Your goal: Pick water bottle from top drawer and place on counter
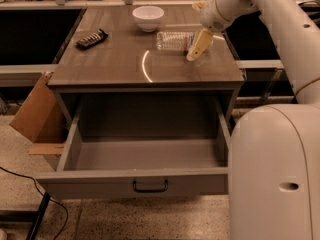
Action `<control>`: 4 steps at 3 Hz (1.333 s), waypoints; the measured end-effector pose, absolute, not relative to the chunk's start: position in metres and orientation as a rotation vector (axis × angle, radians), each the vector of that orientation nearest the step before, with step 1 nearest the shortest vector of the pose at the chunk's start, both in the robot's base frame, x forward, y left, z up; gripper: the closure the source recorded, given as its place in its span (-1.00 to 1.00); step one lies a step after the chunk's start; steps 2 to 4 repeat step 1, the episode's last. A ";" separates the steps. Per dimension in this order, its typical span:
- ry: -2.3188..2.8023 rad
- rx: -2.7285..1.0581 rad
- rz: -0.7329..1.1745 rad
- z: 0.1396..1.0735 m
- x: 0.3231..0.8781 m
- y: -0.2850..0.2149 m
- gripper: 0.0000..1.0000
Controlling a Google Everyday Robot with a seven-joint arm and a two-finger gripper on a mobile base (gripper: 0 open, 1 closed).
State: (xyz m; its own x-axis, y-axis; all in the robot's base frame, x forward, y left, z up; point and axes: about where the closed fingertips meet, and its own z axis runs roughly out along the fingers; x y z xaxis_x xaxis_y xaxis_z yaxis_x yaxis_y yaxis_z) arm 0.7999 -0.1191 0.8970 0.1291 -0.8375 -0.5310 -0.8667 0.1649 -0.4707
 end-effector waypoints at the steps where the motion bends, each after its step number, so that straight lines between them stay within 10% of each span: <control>1: 1.677 -1.605 0.034 0.911 0.793 -0.133 -1.00; 4: 1.677 -1.605 0.034 0.911 0.793 -0.133 -1.00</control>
Offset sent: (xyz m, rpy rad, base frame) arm 0.0000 0.0000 0.0000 0.0000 0.0000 0.0000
